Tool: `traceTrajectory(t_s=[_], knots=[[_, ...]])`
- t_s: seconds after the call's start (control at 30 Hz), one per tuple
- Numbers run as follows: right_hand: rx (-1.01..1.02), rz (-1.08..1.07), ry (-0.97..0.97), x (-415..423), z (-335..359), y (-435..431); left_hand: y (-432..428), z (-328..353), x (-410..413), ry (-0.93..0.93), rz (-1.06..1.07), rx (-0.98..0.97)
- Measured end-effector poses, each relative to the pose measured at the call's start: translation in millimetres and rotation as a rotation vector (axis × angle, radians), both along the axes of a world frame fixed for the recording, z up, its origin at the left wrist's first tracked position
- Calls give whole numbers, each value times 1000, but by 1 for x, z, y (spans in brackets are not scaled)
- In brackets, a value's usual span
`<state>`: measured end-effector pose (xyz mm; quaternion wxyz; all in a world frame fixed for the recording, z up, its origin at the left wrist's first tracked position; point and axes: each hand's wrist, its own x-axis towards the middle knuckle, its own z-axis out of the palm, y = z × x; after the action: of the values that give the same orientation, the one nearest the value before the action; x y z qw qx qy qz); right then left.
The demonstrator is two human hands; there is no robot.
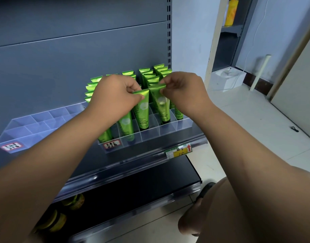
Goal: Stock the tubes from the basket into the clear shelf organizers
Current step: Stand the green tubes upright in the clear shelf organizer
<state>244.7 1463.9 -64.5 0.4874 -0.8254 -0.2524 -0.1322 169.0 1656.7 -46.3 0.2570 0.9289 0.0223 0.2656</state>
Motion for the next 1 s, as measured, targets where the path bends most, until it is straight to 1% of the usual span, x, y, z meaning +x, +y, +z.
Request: traceTrajectory(t_s=[0.13, 0.3, 0.43, 0.67, 0.87, 1.0], knots=[[-53, -11, 3, -1, -1, 2, 2, -3, 0, 49, -8, 22], [-165, -47, -23, 0, -4, 0, 3, -7, -2, 100, -27, 38], [-199, -85, 0, 5, -6, -2, 4, -9, -2, 124, -35, 81], [-261, -97, -5, 9, -9, -3, 7, -12, -4, 78, -44, 134], [-312, -124, -69, 13, -10, -3, 10, -14, -6, 40, -59, 175], [-359, -126, -128, 13, -11, -2, 10, -16, -5, 29, -53, 171]])
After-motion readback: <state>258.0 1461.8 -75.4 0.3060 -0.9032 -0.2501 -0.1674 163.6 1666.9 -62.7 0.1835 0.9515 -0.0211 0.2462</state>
